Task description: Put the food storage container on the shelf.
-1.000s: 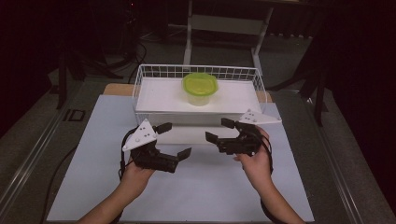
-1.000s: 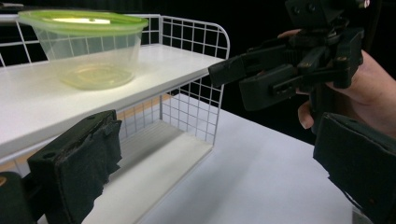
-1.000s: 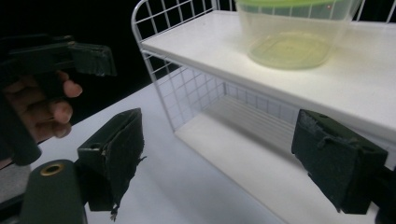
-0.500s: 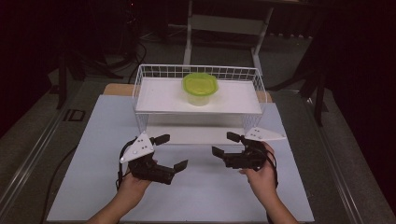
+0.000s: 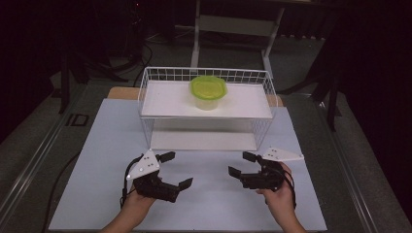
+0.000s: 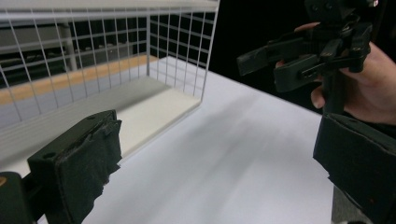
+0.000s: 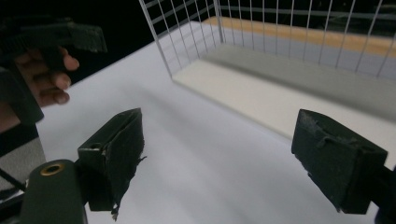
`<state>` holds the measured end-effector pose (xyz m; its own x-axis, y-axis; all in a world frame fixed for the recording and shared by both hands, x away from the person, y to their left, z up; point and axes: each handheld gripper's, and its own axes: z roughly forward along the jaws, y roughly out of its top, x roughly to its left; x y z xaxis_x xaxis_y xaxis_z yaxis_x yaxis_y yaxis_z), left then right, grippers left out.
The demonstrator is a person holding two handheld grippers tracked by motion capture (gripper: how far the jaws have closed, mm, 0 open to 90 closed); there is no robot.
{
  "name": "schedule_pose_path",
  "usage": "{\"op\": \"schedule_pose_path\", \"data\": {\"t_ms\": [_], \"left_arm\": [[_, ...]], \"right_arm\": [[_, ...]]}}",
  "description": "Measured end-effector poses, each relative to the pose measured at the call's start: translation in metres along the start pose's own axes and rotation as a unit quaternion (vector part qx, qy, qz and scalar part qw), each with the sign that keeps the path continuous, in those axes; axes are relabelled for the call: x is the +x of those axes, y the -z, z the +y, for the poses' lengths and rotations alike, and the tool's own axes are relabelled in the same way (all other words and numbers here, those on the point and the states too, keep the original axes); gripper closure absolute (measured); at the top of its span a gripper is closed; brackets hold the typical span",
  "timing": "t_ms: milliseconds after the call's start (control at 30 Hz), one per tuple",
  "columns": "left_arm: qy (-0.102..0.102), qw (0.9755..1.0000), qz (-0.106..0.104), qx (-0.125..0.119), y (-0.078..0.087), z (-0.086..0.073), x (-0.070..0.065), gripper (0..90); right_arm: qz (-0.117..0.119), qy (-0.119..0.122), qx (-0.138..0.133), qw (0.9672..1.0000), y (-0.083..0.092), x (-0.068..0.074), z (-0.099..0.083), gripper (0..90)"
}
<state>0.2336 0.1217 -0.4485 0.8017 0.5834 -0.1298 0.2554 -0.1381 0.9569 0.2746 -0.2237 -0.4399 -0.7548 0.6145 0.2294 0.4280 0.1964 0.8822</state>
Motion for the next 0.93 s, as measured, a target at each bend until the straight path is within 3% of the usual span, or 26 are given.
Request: {"op": "schedule_pose_path", "data": {"t_ms": [200, 433, 667, 800, 933], "left_arm": [[0.003, 1.0, 0.001, 0.005, 0.004, -0.01, 0.001, 1.5], [0.01, 0.9999, 0.003, 0.009, 0.006, -0.024, 0.001, 1.5], [-0.008, 0.9999, 0.008, 0.007, 0.009, -0.024, 0.003, 1.5], [-0.002, 0.9999, 0.007, 0.006, 0.01, -0.026, 0.003, 1.5], [-0.01, 0.9999, 0.005, 0.012, 0.009, -0.027, -0.001, 1.5]], "right_arm": [[0.006, -0.015, 0.001, 0.9999, 0.007, -0.004, -0.018, 16.9], [0.005, -0.005, 0.013, 0.9999, 0.012, -0.002, -0.03, 16.9], [-0.002, 0.0, 0.014, 0.9999, 0.016, -0.004, -0.038, 16.8], [-0.006, 0.01, 0.014, 0.9998, 0.016, -0.004, -0.038, 16.8], [-0.004, 0.012, 0.013, 0.9998, 0.017, -0.003, -0.039, 16.8]]}}
